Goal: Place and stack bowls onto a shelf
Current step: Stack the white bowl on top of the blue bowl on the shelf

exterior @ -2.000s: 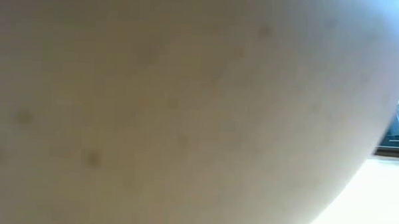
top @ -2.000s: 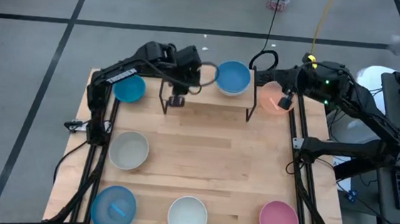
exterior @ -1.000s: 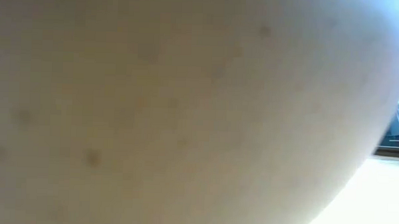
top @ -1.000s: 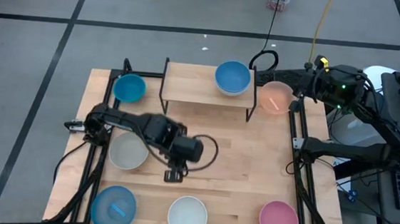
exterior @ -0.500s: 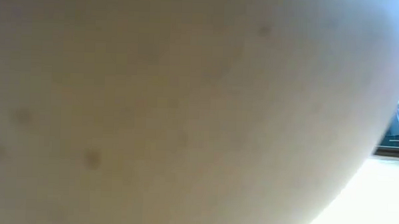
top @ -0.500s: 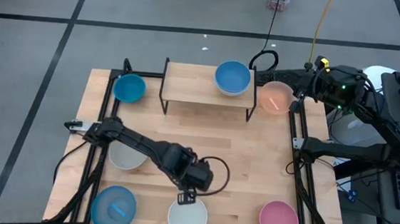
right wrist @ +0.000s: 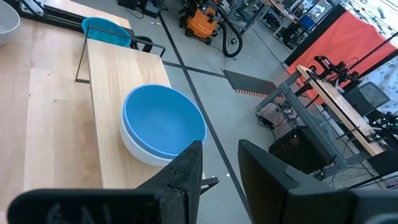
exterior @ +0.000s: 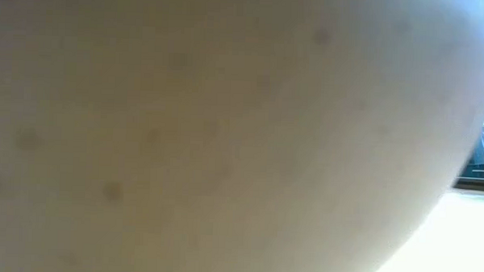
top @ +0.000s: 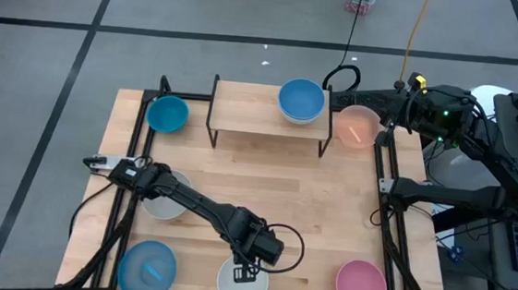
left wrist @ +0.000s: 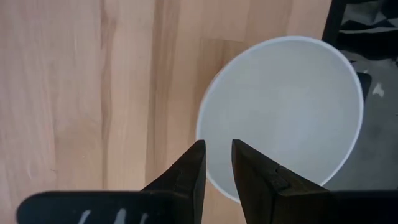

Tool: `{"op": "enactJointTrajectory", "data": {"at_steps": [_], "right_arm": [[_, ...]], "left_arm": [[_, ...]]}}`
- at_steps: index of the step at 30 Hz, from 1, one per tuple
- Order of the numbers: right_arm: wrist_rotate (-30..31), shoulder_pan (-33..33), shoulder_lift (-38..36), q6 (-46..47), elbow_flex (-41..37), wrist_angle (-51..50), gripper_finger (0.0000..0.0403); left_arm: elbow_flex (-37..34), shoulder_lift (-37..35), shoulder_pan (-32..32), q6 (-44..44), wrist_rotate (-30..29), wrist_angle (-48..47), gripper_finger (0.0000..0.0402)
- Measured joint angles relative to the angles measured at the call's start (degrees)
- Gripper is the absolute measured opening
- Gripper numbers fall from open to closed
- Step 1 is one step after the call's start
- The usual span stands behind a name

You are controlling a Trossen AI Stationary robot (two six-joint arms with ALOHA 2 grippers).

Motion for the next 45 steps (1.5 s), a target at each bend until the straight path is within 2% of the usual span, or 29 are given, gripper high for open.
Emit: {"op": "enactJointTrajectory", "data": {"at_steps": [7,14,36,39,42,45], "right_arm": [[0.0,0.0,-0.3,-1.1,0.0,0.0,0.0095],[0.0,0.0,-0.6,-1.1,0.0,0.0,0.0095],[0.0,0.0,-0.9,-0.9,0.0,0.0,0.0095],[0.0,0.0,-0.9,-0.9,0.0,0.0,0.0095],[0.0,0.0,-0.9,-0.9,0.0,0.0,0.0095],[0.0,0.0,-0.9,-0.9,0.0,0.0,0.0095]], "left_arm": [[0.0,1.5,-0.1,-0.1,-1.4,0.6,0.0081],[0.0,4.7,-0.1,0.1,-0.4,2.2,0.0081],[0.0,8.6,-0.4,2.8,-0.7,5.4,0.008],[0.0,8.6,-0.1,1.9,-0.7,5.3,0.0061],[0.0,8.6,0.3,0.7,-0.1,4.8,0.0018],[0.0,8.5,0.9,-0.4,-0.4,5.2,0.001]]}}
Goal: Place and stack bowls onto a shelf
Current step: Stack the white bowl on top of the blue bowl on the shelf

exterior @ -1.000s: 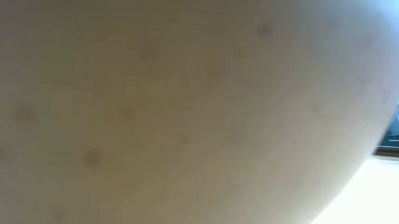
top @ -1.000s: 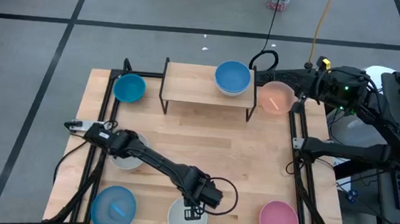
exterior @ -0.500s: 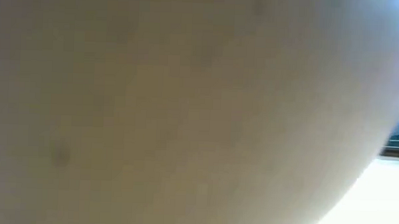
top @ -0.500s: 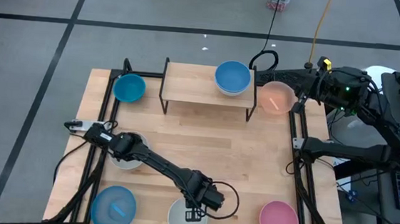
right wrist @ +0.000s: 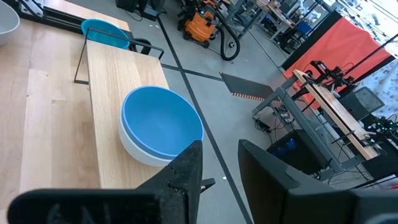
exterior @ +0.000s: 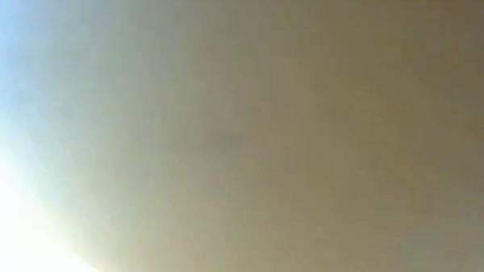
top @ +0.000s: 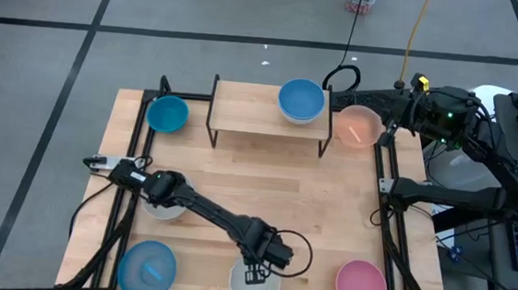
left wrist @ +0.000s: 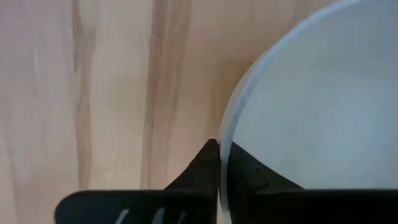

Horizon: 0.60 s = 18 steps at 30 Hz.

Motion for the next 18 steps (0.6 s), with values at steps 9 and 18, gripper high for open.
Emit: {"op": "enactJointTrajectory", "data": {"at_steps": [9,18], "right_arm": [[0.0,0.0,0.0,0.0,0.0,0.0,0.0095],[0.1,0.0,-0.1,0.0,0.0,0.0,0.0095]], "left_arm": [[-0.1,-4.1,5.1,0.5,0.0,-5.3,0.0007],[-0.1,-18.6,14.4,-3.6,-6.7,-7.7,0.0006]]}}
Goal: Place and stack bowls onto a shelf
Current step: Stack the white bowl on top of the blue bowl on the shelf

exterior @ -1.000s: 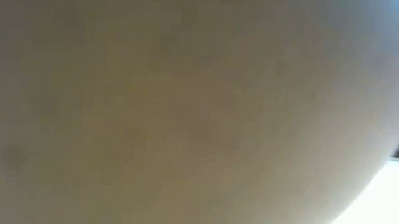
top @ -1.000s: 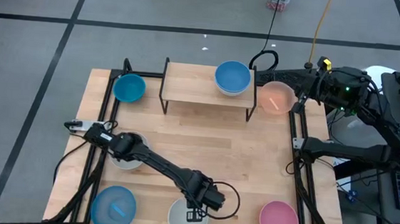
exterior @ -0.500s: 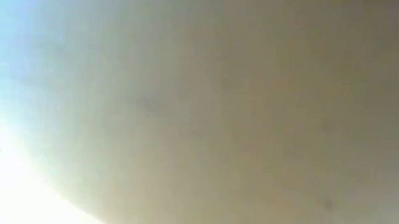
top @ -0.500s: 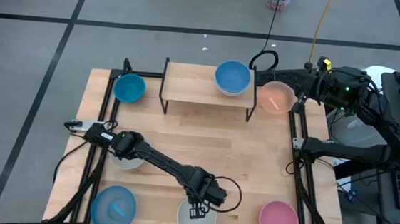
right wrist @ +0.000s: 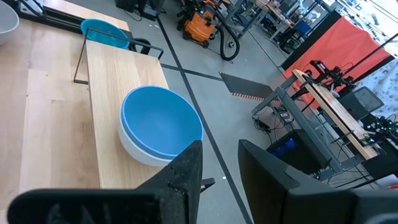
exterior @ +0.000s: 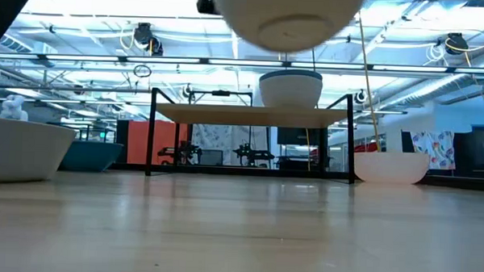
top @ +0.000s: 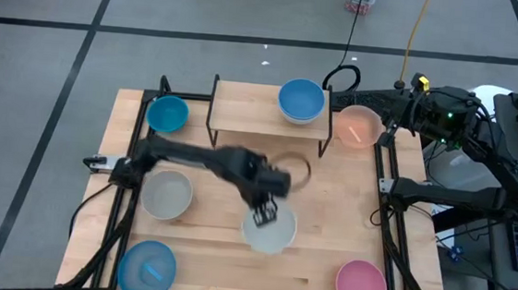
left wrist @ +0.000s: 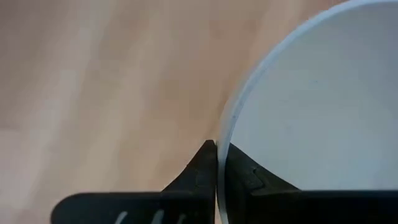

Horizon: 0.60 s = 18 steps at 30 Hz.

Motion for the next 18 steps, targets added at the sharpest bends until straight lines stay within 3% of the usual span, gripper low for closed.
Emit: {"op": "enactJointTrajectory", "data": {"at_steps": [5,9,18], "right_arm": [[0.0,0.0,0.0,0.0,0.0,0.0,0.0095],[0.1,0.0,0.1,0.2,0.0,0.2,0.0095],[0.1,0.0,1.6,3.0,0.0,0.9,0.0095]], "left_arm": [[0.0,-6.6,6.0,0.2,-4.4,-0.7,0.0006],[0.1,-10.5,11.7,6.0,-6.1,0.3,0.0006],[0.1,-13.7,26.7,24.2,-2.2,2.2,0.0006]]}}
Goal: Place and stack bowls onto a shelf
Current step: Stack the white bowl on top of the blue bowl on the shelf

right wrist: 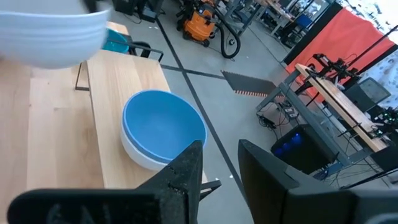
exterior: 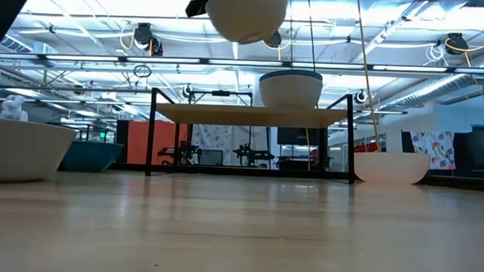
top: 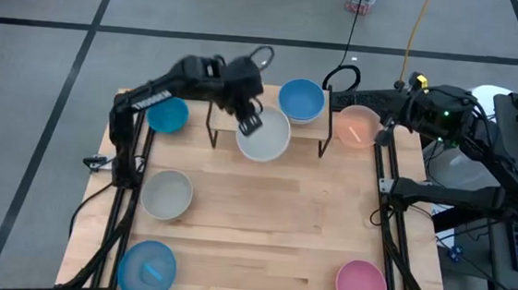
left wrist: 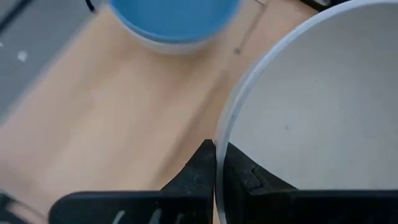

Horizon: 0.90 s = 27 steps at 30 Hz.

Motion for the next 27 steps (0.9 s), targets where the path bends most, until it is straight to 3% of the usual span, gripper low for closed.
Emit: {"op": "enactJointTrajectory", "data": {"at_steps": [10,16,22,27], "right_arm": [[0.1,0.0,1.5,3.0,0.0,0.0,0.0095],[0.1,0.0,2.4,2.9,0.0,0.0,0.0095],[0.4,0.0,2.8,1.6,0.0,0.0,0.0095],[5.3,-0.1,2.8,1.0,0.0,0.2,0.0095]], "left_arm": [[0.0,0.0,11.8,15.8,6.3,13.0,0.0006],[0.0,0.5,16.7,16.2,9.7,22.8,0.0006],[0.0,2.1,17.5,15.2,13.7,30.8,0.0006],[0.0,5.1,16.9,15.1,15.0,32.9,0.0006]]}}
